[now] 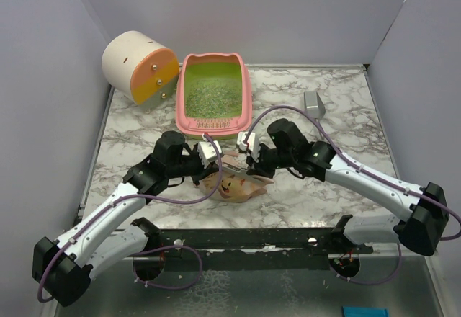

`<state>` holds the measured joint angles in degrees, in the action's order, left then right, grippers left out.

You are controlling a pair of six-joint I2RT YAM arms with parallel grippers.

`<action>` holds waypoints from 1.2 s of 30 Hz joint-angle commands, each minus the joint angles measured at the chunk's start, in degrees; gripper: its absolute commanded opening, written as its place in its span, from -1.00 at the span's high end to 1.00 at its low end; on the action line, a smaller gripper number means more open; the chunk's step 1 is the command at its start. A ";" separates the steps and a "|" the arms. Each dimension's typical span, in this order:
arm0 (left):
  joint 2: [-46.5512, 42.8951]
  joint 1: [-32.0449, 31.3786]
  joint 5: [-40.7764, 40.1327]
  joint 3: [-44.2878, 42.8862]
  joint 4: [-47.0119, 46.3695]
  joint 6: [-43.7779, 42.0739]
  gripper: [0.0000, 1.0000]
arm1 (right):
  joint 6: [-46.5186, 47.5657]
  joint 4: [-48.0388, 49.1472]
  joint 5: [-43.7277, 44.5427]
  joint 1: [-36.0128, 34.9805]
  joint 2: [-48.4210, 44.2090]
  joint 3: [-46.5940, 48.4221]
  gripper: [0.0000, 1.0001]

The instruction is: Fill the litter box with clean litter

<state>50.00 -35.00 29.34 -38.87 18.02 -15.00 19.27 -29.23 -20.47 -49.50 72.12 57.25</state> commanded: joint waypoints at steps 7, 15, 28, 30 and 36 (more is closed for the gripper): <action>0.14 -0.33 3.72 -2.34 -4.87 0.11 1.00 | -0.74 -9.16 6.03 -0.59 0.00 6.24 0.99; 0.46 -0.33 4.44 -3.12 -4.87 -0.31 1.00 | -0.86 -13.82 5.64 -0.94 5.79 10.71 0.99; 0.44 -0.33 5.14 -5.09 -4.37 -0.45 1.00 | -3.48 -10.41 6.63 -1.33 8.52 8.78 0.89; 0.35 -0.33 4.44 -5.04 -4.84 0.09 0.94 | -4.80 -10.33 8.11 -1.39 8.58 9.40 0.40; -1.15 -0.37 -4.88 -3.93 -8.26 6.41 0.33 | -9.52 -6.00 11.54 -1.31 2.91 8.31 -0.17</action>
<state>51.03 -35.00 29.89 -40.93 15.66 -13.41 14.41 -40.21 -13.89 -50.59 79.37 66.63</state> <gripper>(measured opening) 0.239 0.545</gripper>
